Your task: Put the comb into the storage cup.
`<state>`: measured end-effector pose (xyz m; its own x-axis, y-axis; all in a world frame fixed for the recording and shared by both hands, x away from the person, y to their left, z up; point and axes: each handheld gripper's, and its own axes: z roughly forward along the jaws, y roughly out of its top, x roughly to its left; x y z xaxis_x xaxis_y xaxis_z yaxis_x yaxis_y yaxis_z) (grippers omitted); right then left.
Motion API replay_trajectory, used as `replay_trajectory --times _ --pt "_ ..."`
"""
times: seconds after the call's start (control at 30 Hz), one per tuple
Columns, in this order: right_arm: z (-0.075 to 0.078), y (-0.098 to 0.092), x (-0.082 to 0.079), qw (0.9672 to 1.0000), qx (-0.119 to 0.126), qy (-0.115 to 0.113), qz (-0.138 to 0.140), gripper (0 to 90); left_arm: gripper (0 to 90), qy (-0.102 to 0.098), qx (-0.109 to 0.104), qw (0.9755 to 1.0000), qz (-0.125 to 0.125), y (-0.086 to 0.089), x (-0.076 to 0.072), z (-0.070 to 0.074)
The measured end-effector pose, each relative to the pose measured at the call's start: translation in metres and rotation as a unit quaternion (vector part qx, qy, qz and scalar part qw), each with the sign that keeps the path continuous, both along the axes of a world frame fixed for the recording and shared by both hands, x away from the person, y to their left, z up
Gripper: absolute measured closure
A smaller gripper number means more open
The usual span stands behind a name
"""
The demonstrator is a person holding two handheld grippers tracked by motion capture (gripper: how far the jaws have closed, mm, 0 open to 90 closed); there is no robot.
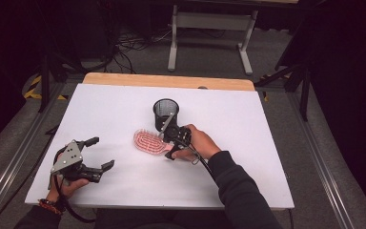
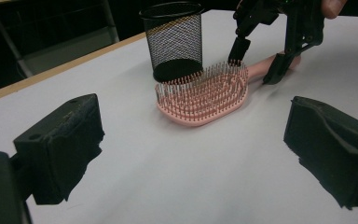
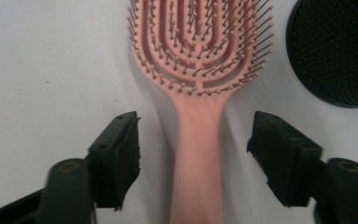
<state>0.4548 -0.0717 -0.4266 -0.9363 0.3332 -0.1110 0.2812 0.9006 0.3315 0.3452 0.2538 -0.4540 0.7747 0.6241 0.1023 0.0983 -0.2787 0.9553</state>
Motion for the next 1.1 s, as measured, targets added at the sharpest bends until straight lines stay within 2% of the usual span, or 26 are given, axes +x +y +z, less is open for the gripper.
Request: replay_trajectory --times 0.13,0.2,0.23,0.4,0.43,0.6,0.73,0.83,0.93,0.97,1.0,1.03,1.1 --pt "-0.004 0.003 0.006 0.9997 -0.016 0.017 -0.003 50.3 5.6 0.001 -0.001 1.0 -0.001 0.0 0.0 0.0" --pt "-0.005 0.005 0.009 0.9995 -0.019 0.025 0.003 52.1 5.6 0.002 -0.001 1.0 -0.002 0.0 0.0 0.0" --pt "-0.005 0.006 0.01 0.9994 -0.019 0.029 0.006 55.8 5.6 0.001 -0.004 1.0 -0.005 0.0 0.0 0.0" --pt "-0.005 0.009 0.013 0.9988 -0.023 0.04 0.016 58.0 5.9 0.005 -0.012 0.9999 -0.009 0.0 0.0 -0.001" --pt "-0.004 0.01 0.014 0.9983 -0.03 0.046 0.018 62.6 5.9 0.006 -0.01 0.9999 -0.008 0.0 0.0 -0.001" --pt "-0.003 0.013 0.015 0.9978 -0.04 0.043 0.03 67.9 5.9 0.008 -0.009 0.9999 -0.009 0.0 0.001 -0.001" --pt "-0.004 0.012 0.012 0.9984 -0.034 0.037 0.027 69.7 5.9 0.008 -0.011 0.9999 -0.005 0.0 0.001 -0.001" --pt "-0.005 0.004 0.008 0.9996 0.002 0.02 0.017 69.9 6.0 0.009 -0.014 0.9998 -0.006 0.0 0.002 -0.002" --pt "-0.005 -0.003 0.006 0.9994 0.033 0.006 -0.005 69.8 6.0 0.01 -0.016 0.9998 -0.004 0.001 0.002 -0.002" --pt "-0.005 -0.003 0.006 0.9994 0.033 0.006 -0.005 69.8 6.0 0.01 -0.016 0.9998 -0.004 0.001 0.002 -0.002" --pt "-0.005 -0.005 0.005 0.999 0.044 0.002 -0.01 69.8 6.0 0.011 -0.016 0.9998 -0.003 0.001 0.002 -0.002" --pt "-0.002 -0.011 0.003 0.9966 0.079 -0.011 -0.018 69.9 6.0 0.011 -0.016 0.9998 -0.003 0.001 0.002 -0.002" --pt "0.001 -0.015 0.001 0.9941 0.105 -0.017 -0.024 69.9 6.0 0.011 -0.016 0.9998 -0.003 0.001 0.002 -0.002"
